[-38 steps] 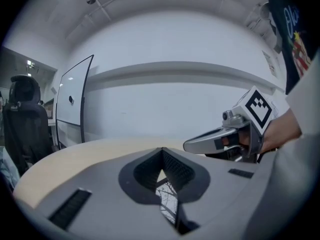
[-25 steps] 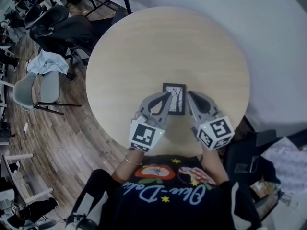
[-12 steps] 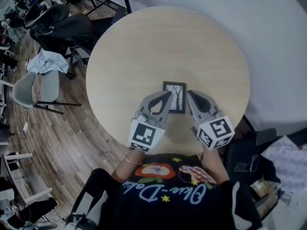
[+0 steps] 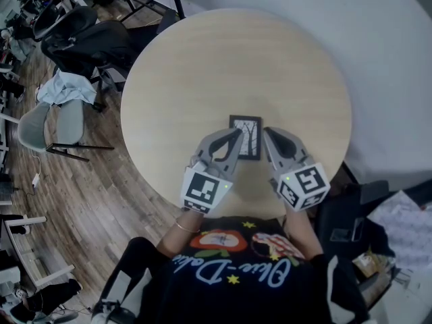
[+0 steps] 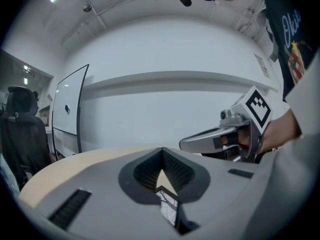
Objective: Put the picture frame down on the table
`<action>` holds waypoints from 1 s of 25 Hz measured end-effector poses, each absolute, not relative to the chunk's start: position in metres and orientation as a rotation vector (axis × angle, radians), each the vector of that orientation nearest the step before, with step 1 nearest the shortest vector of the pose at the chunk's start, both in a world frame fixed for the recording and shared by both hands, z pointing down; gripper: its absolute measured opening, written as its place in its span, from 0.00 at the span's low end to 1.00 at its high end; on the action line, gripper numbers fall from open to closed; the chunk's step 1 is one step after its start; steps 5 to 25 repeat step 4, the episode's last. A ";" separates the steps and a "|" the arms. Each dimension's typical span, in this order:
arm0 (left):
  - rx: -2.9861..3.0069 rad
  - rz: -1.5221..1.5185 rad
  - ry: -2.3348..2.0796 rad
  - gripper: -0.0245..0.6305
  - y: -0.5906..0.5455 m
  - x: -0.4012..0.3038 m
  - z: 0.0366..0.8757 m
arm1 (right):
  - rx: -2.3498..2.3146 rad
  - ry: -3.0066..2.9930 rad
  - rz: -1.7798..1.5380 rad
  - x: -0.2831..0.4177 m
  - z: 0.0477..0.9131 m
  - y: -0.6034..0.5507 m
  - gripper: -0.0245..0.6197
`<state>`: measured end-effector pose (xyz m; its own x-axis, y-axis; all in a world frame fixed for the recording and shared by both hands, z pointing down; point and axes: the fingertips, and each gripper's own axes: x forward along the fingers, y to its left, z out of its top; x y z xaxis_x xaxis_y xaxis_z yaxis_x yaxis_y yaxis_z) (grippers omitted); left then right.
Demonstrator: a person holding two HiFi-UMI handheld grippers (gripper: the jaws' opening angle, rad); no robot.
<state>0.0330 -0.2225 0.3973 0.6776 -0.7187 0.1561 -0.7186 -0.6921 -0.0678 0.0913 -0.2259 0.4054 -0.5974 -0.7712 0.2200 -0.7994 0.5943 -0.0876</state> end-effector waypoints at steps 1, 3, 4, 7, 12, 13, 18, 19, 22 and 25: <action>-2.872 -0.274 1.227 0.04 -0.222 0.033 0.397 | 1.321 -2.659 0.266 0.091 0.406 -0.226 0.03; -2.860 -0.290 1.215 0.04 -0.222 0.034 0.398 | 1.321 -2.657 0.265 0.091 0.406 -0.226 0.03; -2.854 -0.298 1.209 0.04 -0.222 0.035 0.398 | 1.321 -2.656 0.265 0.091 0.407 -0.226 0.03; -2.854 -0.298 1.209 0.04 -0.222 0.035 0.398 | 1.321 -2.656 0.265 0.091 0.407 -0.226 0.03; -2.854 -0.298 1.209 0.04 -0.222 0.035 0.398 | 1.321 -2.656 0.265 0.091 0.407 -0.226 0.03; -2.854 -0.298 1.209 0.04 -0.222 0.035 0.398 | 1.321 -2.656 0.265 0.091 0.407 -0.226 0.03; -2.854 -0.298 1.209 0.04 -0.222 0.035 0.398 | 1.321 -2.656 0.265 0.091 0.407 -0.226 0.03; -2.854 -0.298 1.209 0.04 -0.222 0.035 0.398 | 1.321 -2.656 0.265 0.091 0.407 -0.226 0.03; -2.854 -0.298 1.209 0.04 -0.222 0.035 0.398 | 1.321 -2.656 0.265 0.091 0.407 -0.226 0.03; -2.854 -0.298 1.209 0.04 -0.222 0.035 0.398 | 1.321 -2.656 0.265 0.091 0.407 -0.226 0.03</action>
